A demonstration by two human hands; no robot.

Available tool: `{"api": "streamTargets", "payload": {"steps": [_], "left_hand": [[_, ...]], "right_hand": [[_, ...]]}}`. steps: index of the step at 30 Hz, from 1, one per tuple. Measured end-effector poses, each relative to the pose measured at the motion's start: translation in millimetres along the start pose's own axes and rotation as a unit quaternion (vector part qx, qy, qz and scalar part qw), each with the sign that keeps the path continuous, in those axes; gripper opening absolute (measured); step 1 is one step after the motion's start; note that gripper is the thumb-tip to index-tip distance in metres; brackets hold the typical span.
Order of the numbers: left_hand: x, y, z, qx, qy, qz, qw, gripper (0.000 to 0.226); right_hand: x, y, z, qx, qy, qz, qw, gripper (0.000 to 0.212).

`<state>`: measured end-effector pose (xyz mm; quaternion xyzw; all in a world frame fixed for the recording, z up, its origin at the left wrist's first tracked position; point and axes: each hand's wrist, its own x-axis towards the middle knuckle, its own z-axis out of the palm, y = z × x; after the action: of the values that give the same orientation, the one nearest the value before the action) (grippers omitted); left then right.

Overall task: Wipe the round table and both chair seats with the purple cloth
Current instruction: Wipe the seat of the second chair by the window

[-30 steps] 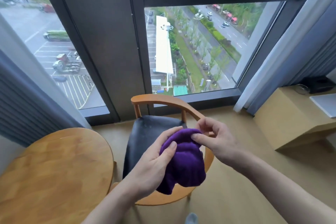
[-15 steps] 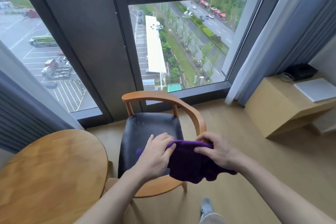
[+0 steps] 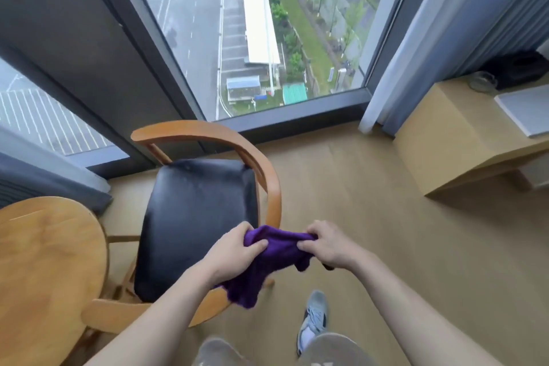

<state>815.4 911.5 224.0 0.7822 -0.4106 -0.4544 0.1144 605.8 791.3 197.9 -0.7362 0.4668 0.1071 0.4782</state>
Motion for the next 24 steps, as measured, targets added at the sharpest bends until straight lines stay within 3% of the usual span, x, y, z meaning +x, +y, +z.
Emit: {"api": "streamTargets", "payload": {"steps": [4, 7, 11, 13, 14, 16, 18, 20, 24], "left_hand": [[26, 11, 10, -0.025, -0.053, -0.069, 0.996, 0.026], [52, 11, 15, -0.045, -0.024, -0.118, 0.992, 0.031], [85, 5, 23, -0.087, 0.055, -0.161, 0.982, 0.033], [98, 0, 25, -0.092, 0.068, -0.165, 0.980, 0.030], [103, -2, 25, -0.091, 0.072, -0.165, 0.979, 0.029], [112, -8, 24, -0.093, 0.082, -0.169, 0.978, 0.027], [119, -14, 21, -0.097, 0.084, -0.180, 0.975, 0.025], [125, -17, 19, -0.096, 0.082, -0.177, 0.976, 0.021], [141, -14, 16, -0.106, 0.077, -0.139, 0.982, 0.023]], "right_hand": [[51, 21, -4, 0.034, 0.022, -0.002, 0.999, 0.026], [89, 30, 15, 0.042, 0.069, 0.014, 0.997, 0.013], [115, 28, 61, 0.138, 0.156, 0.104, 0.973, 0.051], [119, 23, 84, 0.268, 0.145, 0.176, 0.936, 0.063], [118, 19, 95, 0.343, 0.111, 0.205, 0.910, 0.060], [111, 6, 116, 0.488, 0.050, 0.207, 0.847, 0.047], [111, -7, 128, 0.563, 0.056, 0.193, 0.802, 0.062], [117, -15, 127, 0.566, 0.081, 0.177, 0.801, 0.076], [143, -20, 103, 0.507, 0.113, 0.175, 0.836, 0.065]]}}
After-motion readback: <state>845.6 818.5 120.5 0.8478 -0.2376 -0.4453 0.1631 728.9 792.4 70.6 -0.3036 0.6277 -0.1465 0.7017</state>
